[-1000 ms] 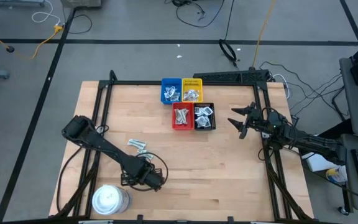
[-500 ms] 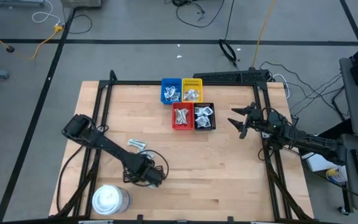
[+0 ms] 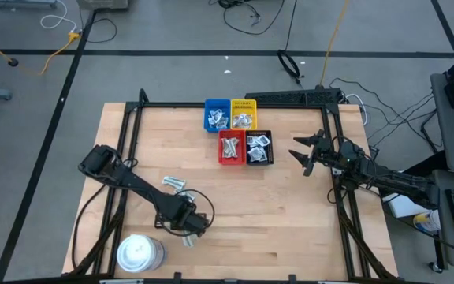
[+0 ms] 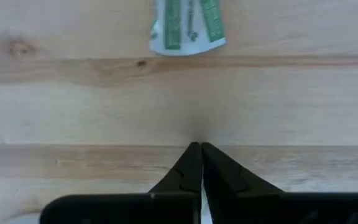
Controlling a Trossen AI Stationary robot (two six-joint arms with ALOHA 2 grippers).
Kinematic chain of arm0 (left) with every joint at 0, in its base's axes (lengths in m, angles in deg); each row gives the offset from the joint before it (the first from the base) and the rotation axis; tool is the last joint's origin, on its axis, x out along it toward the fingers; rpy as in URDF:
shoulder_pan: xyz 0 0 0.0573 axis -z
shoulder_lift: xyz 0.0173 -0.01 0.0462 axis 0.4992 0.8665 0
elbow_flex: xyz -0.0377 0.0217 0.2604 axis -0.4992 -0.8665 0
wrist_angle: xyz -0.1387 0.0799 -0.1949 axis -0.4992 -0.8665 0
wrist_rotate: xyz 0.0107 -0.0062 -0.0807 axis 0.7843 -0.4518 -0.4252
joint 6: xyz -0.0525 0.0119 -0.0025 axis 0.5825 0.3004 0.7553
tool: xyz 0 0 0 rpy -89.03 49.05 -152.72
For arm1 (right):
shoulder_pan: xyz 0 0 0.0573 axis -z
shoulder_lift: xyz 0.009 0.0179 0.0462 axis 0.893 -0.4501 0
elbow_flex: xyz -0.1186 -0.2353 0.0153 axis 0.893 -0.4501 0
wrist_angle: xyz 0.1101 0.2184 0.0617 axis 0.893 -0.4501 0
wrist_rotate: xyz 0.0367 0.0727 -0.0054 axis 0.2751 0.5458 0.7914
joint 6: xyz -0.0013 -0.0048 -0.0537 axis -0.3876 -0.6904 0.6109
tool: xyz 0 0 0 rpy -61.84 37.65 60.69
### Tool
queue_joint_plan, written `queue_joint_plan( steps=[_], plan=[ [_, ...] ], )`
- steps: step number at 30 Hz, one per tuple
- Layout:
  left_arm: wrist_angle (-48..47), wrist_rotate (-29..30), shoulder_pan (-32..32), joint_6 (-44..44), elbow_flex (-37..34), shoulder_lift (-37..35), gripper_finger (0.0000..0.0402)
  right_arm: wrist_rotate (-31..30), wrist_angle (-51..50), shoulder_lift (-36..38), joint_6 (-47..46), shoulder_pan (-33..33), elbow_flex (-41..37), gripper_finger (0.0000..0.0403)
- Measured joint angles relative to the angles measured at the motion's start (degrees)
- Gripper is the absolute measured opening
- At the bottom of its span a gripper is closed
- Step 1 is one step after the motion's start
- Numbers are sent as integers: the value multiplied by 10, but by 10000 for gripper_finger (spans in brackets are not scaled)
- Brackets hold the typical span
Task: Pick & Place First Aid Supplies
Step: Put the bandage pack into the red bin
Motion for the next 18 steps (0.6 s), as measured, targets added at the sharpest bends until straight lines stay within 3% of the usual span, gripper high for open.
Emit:
queue_joint_plan(
  steps=[8,18],
  plan=[
    [10,-5,-13,-66,0,-11,5,0,0,0,0,0,0,260],
    [12,-12,-35,-198,2,-99,3,0,0,0,0,0,0,259]
  ],
)
